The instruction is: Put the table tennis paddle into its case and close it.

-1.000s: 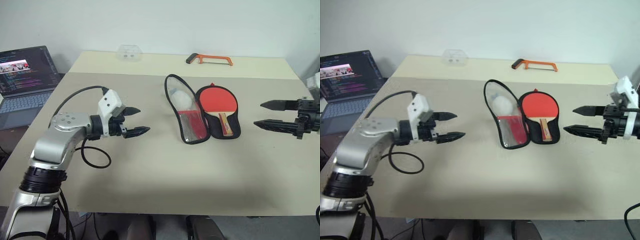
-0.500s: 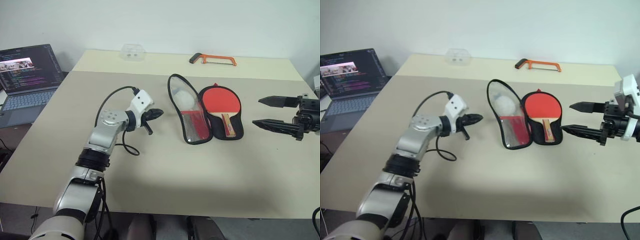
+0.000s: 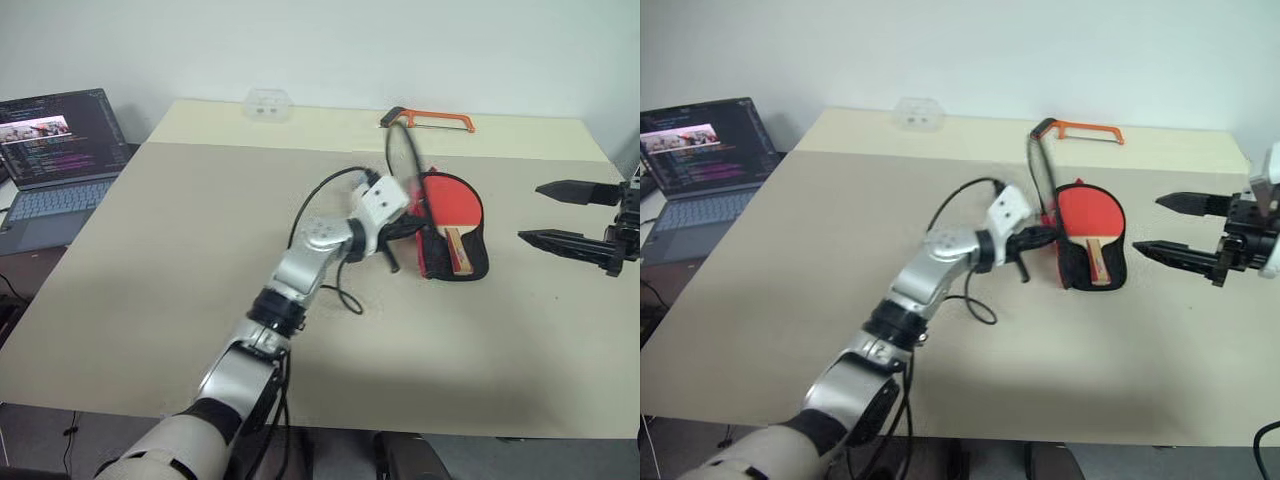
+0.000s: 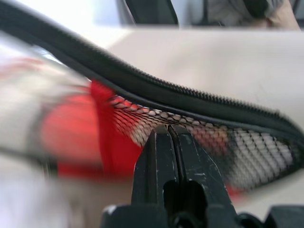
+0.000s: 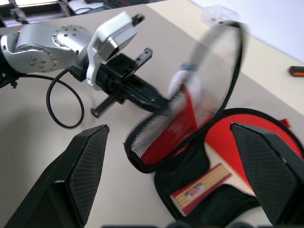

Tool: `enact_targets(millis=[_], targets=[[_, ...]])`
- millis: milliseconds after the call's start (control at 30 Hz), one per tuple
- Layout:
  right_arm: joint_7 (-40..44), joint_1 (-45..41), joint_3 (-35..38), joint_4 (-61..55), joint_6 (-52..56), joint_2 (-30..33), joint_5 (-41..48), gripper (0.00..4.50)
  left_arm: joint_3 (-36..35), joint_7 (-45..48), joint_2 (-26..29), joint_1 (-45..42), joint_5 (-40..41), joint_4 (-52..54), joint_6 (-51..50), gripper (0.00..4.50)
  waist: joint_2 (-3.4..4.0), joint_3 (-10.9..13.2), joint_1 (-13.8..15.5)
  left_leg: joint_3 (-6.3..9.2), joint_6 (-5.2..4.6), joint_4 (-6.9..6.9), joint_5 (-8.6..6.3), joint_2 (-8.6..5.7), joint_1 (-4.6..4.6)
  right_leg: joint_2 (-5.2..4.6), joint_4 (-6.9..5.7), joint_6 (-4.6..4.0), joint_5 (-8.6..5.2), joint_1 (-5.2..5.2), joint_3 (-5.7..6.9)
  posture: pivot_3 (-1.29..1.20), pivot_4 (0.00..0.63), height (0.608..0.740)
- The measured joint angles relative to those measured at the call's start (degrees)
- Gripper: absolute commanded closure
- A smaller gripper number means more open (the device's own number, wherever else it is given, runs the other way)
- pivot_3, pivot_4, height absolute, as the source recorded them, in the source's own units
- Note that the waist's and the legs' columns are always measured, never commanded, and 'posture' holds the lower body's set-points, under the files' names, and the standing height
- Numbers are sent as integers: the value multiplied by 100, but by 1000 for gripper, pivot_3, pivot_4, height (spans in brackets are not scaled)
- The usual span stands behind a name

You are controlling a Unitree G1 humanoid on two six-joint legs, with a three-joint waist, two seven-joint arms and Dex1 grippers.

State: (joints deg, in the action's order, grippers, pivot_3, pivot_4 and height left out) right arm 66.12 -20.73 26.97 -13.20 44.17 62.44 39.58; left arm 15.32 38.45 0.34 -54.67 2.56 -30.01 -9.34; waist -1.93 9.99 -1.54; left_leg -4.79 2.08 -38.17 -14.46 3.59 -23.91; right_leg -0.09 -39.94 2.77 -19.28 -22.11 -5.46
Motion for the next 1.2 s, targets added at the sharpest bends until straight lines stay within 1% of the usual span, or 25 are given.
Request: enact_targets(millis=[67, 133, 200, 300, 367, 433, 500, 533, 600, 667, 733, 800, 833, 933, 1000, 1100, 1200], targets=[[-80, 25, 141, -30, 7, 8, 1, 0, -5, -468, -296, -162, -134, -443, 245, 4452, 0, 0, -1, 0, 0, 2, 0, -1, 0, 0, 1, 0, 0, 1, -1, 0, 150, 740], [-190, 113, 265, -119, 28, 11, 5, 0, 2, -1078, -586, -371, -385, -1175, 378, 4452, 0, 0, 6, 2, -1, 2, 0, -3, 0, 0, 2, 0, 0, 1, 1, 0, 150, 740], [-261, 157, 325, -217, 60, 12, 43, 0, 5, -1515, -742, -487, -561, -1713, 425, 4452, 0, 0, -6, 1, -1, 4, -1, -4, 0, 0, 2, 1, 0, 0, -2, 0, 150, 740], [-395, 239, 378, -380, 131, 8, 143, 0, -16, -2258, -802, -729, -790, -2761, 672, 4452, 0, 0, -19, 2, 0, 8, 0, -4, 2, 1, 0, 1, 0, 0, -2, 0, 150, 740], [-494, 276, 378, -458, 142, 4, 204, 0, -18, -2491, -814, -829, -890, -3219, 880, 4452, 0, 0, -9, 2, 2, 8, 1, -4, 1, 1, 1, 1, 0, 0, 1, 0, 150, 740], [-571, 295, 378, -491, 164, 0, 231, 0, -85, -2538, -823, -896, -879, -3385, 1067, 4452, -1, 0, 8, 0, 16, 7, 9, -4, 0, -2, 2, 1, 0, 0, 1, 0, 150, 740], [-720, 329, 380, -555, 318, -43, 347, 0, -369, -2339, -825, -1022, -665, -3306, 1232, 4452, -1, 1, 21, -1, 22, 8, 13, -3, -2, -2, 3, 1, 0, -1, 3, 0, 150, 740], [-866, 327, 378, -578, 454, -97, 441, 0, -505, -2047, -805, -1056, -478, -3042, 1258, 4452, -1, 1, 22, -1, 23, 9, 13, -2, -2, -1, 2, 1, 0, -1, 3, 0, 150, 740], [-1170, 329, 338, -562, 714, -200, 458, 0, -684, -1434, -687, -1078, -139, -2338, 1270, 4096, 2, -1, 19, -4, 26, 10, 15, 0, 0, -1, 2, 1, 0, -2, 3, 0, 150, 740], [-1754, 190, 281, -491, 1187, -542, 580, 0, -772, -507, -336, -885, 383, -1199, 808, 3598, 4, -2, -37, -7, 37, 13, 20, 10, 8, 6, -4, 0, 0, -1, -5, 0, 150, 740], [-2450, 84, 264, -267, 1862, -1116, 831, 0, -806, 413, 385, -459, 860, 78, 108, 2880, 25, -15, -118, -4, 47, 23, 26, 15, 24, 15, -12, -1, 0, 0, -13, 0, 150, 740], [-2950, 75, 301, -46, 2401, -1579, 1059, 0, -888, 982, 1045, -46, 1162, 797, -495, 2204, 55, -31, -147, -3, 51, 23, 29, 16, 26, 16, -22, -3, -1, -2, -12, 0, 150, 740], [-3247, 33, 409, 104, 2685, -1906, 1236, 0, -888, 1320, 1464, 244, 1322, 1178, -853, 1869, 62, -36, -161, -1, 52, 21, 30, 17, 26, 16, -26, -3, -1, -2, -10, 0, 150, 740], [-4023, -205, 899, 613, 3202, -2570, 1580, 0, -916, 1890, 2303, 837, 1572, 1767, -1505, 857, 65, -35, -138, 5, 48, 7, 32, 15, 18, 6, -28, -3, -1, -1, -3, 0, 150, 740], [-4455, -378, 1230, 929, 3404, -2823, 1721, 0, -963, 2072, 2661, 1097, 1662, 2077, -1766, 93, 64, -35, -94, 8, 41, 3, 34, 13, 12, -5, -26, -2, -1, -1, 2, 0, 150, 740], [-4876, -465, 1543, 1222, 3506, -3061, 1850, 0, -1097, 2139, 3032, 1396, 1787, 2599, -2052, 40, 64, -36, -6, 13, 38, 5, 32, 10, 8, -6, -19, -2, -1, 0, 5, 0, 150, 740], [-5147, -467, 1709, 1436, 3498, -3233, 1934, 0, -1139, 2016, 3147, 1653, 1805, 3042, -2168, 40, 64, -36, 3, 12, 36, 8, 31, 7, 5, -5, -14, -2, -1, 0, 3, 0, 150, 740]])
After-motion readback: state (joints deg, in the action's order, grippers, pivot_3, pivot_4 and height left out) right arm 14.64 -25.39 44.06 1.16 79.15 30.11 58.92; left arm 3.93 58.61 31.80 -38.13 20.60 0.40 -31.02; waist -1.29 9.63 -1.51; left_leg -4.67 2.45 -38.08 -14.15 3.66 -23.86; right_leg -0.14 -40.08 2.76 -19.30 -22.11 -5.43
